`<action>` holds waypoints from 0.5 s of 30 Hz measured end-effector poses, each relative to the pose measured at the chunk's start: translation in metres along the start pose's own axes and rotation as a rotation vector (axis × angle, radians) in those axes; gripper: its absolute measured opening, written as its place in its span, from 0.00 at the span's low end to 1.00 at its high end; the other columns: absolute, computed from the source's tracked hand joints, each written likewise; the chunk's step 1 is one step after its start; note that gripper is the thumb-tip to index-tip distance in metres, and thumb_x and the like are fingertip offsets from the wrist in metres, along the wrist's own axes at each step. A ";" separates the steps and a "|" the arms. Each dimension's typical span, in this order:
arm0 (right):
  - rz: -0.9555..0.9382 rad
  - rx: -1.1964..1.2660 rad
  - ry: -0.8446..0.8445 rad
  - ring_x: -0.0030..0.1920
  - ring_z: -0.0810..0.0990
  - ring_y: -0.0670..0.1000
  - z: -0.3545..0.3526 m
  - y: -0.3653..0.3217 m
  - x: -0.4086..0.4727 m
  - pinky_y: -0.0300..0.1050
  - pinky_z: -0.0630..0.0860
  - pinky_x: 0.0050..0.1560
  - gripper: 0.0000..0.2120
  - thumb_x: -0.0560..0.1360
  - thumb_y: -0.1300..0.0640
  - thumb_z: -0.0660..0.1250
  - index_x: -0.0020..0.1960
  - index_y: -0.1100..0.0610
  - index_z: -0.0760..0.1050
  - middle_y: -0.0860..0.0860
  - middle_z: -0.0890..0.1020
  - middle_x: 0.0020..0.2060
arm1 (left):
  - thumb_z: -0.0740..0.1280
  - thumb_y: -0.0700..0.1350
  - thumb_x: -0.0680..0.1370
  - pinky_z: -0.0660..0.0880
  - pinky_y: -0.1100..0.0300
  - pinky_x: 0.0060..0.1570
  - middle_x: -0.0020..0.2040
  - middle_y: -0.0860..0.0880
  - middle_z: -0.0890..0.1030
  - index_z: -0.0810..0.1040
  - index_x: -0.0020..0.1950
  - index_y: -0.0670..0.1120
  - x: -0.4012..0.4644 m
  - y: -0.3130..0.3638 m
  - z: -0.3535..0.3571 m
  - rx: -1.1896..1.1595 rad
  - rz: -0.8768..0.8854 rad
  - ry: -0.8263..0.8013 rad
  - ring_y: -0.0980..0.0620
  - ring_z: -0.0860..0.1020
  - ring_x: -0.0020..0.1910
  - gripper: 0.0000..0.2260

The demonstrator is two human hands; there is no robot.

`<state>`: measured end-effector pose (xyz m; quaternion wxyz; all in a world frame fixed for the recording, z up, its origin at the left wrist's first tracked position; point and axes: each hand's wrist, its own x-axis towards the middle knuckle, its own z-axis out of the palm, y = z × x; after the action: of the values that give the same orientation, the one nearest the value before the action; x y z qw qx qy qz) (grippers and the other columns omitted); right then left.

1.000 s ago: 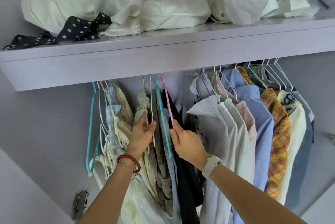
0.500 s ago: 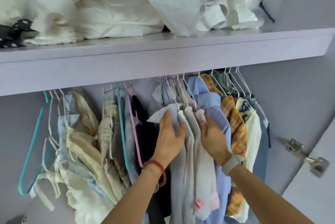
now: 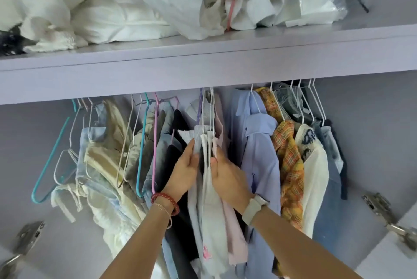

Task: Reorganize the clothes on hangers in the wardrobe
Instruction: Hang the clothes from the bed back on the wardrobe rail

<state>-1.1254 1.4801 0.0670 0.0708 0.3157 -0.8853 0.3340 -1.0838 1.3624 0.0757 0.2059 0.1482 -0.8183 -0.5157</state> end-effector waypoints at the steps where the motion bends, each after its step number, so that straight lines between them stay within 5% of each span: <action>1: 0.003 0.007 0.001 0.50 0.78 0.59 -0.003 0.002 0.000 0.48 0.71 0.43 0.23 0.80 0.51 0.47 0.74 0.50 0.49 0.55 0.77 0.56 | 0.56 0.39 0.81 0.60 0.74 0.58 0.65 0.50 0.70 0.60 0.73 0.45 -0.001 0.001 0.001 0.005 -0.004 0.012 0.60 0.66 0.61 0.20; 6: -0.041 0.008 -0.055 0.56 0.75 0.56 -0.021 0.012 -0.010 0.50 0.74 0.51 0.22 0.80 0.53 0.48 0.74 0.52 0.52 0.54 0.75 0.60 | 0.63 0.49 0.78 0.59 0.58 0.70 0.71 0.45 0.66 0.59 0.73 0.43 -0.001 0.017 0.016 -0.008 -0.027 0.053 0.50 0.64 0.70 0.27; 9: -0.086 -0.160 0.217 0.60 0.74 0.57 -0.038 0.022 -0.017 0.51 0.72 0.58 0.18 0.77 0.58 0.55 0.66 0.59 0.69 0.55 0.76 0.60 | 0.71 0.51 0.72 0.64 0.49 0.67 0.68 0.40 0.67 0.60 0.70 0.38 0.000 0.027 0.031 0.056 0.028 0.055 0.44 0.65 0.68 0.34; 12: 0.036 -0.317 0.461 0.59 0.75 0.61 -0.052 0.039 -0.018 0.54 0.72 0.57 0.19 0.71 0.62 0.63 0.61 0.64 0.73 0.59 0.76 0.59 | 0.71 0.48 0.72 0.55 0.55 0.72 0.74 0.45 0.58 0.52 0.75 0.41 0.001 0.027 0.039 0.072 0.026 0.057 0.49 0.56 0.73 0.38; 15: 0.290 -0.243 0.222 0.54 0.76 0.61 -0.057 0.052 -0.014 0.50 0.72 0.50 0.19 0.78 0.60 0.56 0.67 0.66 0.63 0.61 0.75 0.57 | 0.67 0.46 0.75 0.51 0.65 0.68 0.76 0.48 0.54 0.47 0.76 0.43 0.002 0.023 0.043 0.048 0.065 0.008 0.53 0.54 0.74 0.37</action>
<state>-1.1508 1.5538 0.0775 0.1566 0.1355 -0.9420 0.2641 -1.1076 1.4049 0.0806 0.2223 0.1287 -0.8340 -0.4883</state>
